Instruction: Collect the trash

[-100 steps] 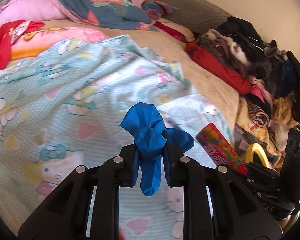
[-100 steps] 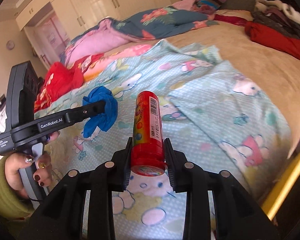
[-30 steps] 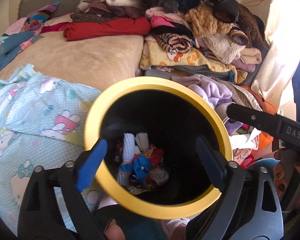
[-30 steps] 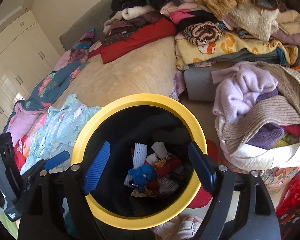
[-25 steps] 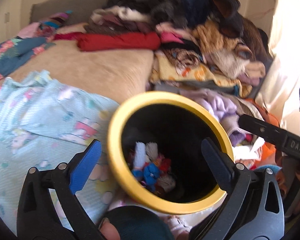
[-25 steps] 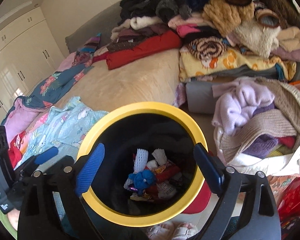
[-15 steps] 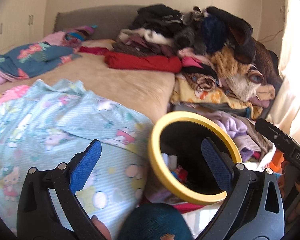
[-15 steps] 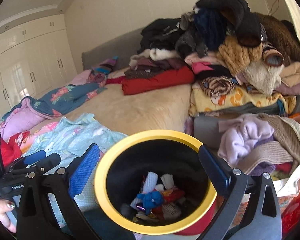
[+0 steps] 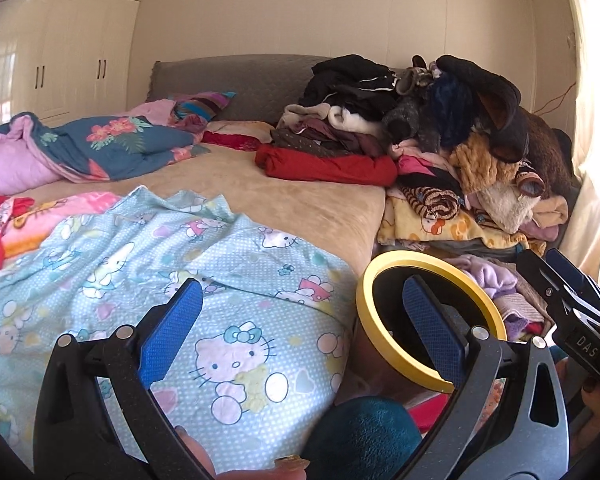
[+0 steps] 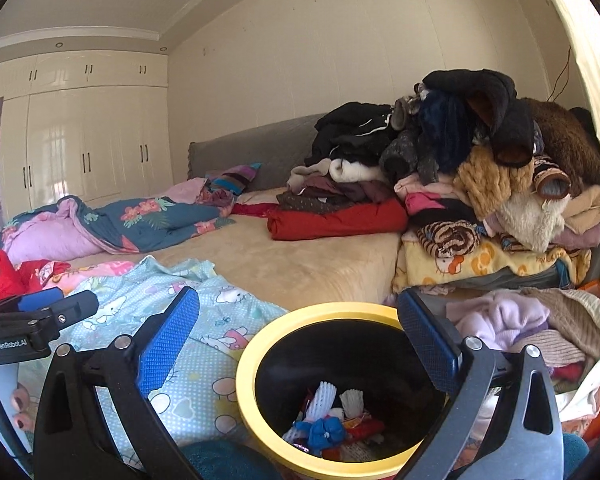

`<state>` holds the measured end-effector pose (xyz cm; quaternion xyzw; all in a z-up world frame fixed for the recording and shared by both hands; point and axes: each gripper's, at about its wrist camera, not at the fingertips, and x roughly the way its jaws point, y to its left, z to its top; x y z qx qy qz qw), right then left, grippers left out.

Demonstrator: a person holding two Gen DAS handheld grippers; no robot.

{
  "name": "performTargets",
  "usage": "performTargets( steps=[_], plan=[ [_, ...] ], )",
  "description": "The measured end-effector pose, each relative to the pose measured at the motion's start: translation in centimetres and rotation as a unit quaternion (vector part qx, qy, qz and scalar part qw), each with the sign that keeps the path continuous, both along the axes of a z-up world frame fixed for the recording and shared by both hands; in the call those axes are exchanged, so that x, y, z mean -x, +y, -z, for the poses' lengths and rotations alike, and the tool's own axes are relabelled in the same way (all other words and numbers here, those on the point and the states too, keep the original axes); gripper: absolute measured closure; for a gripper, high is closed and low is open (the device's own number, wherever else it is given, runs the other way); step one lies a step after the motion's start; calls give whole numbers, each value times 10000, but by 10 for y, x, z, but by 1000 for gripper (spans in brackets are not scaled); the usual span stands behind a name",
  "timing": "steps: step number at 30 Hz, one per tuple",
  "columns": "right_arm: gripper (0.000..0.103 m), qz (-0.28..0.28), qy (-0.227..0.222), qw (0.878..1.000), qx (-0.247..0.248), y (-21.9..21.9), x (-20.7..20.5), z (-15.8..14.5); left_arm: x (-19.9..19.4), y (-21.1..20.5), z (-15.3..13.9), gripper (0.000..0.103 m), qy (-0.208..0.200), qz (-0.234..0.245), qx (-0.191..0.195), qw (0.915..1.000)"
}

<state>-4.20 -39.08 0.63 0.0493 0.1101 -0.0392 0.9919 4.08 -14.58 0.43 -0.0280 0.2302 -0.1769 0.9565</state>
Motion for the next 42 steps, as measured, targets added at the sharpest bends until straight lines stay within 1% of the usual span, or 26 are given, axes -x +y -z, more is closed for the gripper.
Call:
performTargets(
  steps=[6,17,42],
  plan=[
    [6,131,-23,9998,116,0,3,3,2,2,3,11,-46,31,-1,10000],
    [6,189,-14,9998,116,5,4,7,3,3,6,11,31,-43,73,10000],
    [6,277,10,9996,88,3,6,7,3,3,7,11,24,-37,63,10000]
  ],
)
